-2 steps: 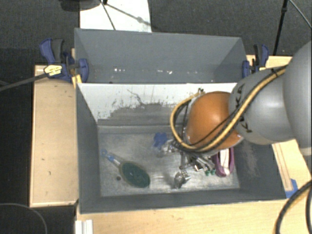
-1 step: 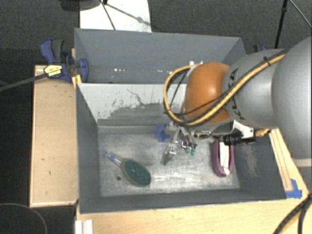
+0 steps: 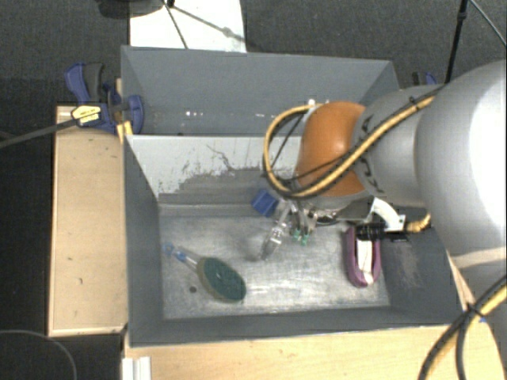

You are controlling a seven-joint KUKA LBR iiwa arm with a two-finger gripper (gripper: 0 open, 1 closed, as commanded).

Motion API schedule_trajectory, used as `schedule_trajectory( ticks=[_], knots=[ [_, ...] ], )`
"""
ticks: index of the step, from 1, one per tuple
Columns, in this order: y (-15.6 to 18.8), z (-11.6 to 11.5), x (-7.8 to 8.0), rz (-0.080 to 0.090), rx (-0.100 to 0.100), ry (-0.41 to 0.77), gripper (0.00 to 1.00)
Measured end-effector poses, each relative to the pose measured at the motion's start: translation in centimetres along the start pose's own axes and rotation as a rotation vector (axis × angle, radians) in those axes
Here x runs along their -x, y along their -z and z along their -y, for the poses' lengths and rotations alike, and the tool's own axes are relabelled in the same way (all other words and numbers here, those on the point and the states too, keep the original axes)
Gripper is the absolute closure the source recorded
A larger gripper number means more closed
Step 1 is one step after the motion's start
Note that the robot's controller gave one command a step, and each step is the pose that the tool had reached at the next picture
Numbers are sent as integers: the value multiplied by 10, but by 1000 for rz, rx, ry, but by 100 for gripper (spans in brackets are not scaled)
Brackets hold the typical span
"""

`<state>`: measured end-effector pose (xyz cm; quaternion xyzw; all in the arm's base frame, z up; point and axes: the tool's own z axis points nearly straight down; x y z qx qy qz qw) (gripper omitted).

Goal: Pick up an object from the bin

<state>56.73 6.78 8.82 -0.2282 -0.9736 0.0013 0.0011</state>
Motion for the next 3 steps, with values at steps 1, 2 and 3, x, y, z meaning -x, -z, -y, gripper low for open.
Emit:
schedule_trajectory(
  ticks=[1,2,3],
  knots=[
    [0,2,21,1,2,-42,0],
    [1,1,21,2,4,-40,100],
    [95,-1,19,10,9,-33,100]
  ],
)
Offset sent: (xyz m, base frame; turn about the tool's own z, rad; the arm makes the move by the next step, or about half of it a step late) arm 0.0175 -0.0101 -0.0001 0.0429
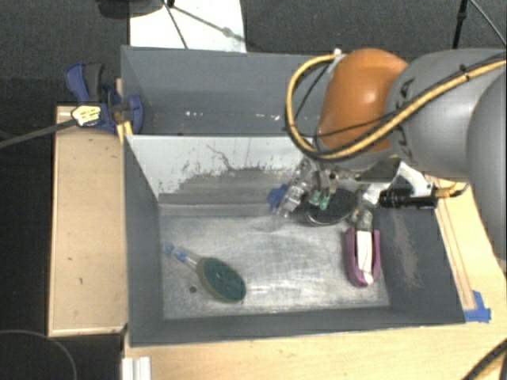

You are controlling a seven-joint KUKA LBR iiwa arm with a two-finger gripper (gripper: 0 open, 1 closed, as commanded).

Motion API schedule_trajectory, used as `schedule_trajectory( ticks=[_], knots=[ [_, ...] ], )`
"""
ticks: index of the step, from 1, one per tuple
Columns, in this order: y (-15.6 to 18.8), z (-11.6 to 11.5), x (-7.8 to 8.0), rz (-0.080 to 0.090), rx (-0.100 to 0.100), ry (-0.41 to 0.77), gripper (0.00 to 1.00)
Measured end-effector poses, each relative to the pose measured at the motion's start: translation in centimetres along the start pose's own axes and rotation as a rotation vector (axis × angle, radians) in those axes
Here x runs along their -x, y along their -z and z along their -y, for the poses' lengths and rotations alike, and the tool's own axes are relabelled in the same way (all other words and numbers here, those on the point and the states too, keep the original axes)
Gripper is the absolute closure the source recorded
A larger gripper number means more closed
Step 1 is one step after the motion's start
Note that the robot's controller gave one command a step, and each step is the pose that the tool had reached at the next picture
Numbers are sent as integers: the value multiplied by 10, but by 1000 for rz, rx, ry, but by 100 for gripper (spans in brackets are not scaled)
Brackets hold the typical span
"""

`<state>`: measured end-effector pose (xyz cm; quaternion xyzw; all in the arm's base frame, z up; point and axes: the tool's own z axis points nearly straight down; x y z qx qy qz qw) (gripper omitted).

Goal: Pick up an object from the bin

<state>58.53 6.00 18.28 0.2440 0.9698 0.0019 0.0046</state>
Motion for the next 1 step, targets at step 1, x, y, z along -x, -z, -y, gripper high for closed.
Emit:
schedule_trajectory(
  ticks=[1],
  knots=[
    [104,3,5,2,0,-15,100]
  ],
)
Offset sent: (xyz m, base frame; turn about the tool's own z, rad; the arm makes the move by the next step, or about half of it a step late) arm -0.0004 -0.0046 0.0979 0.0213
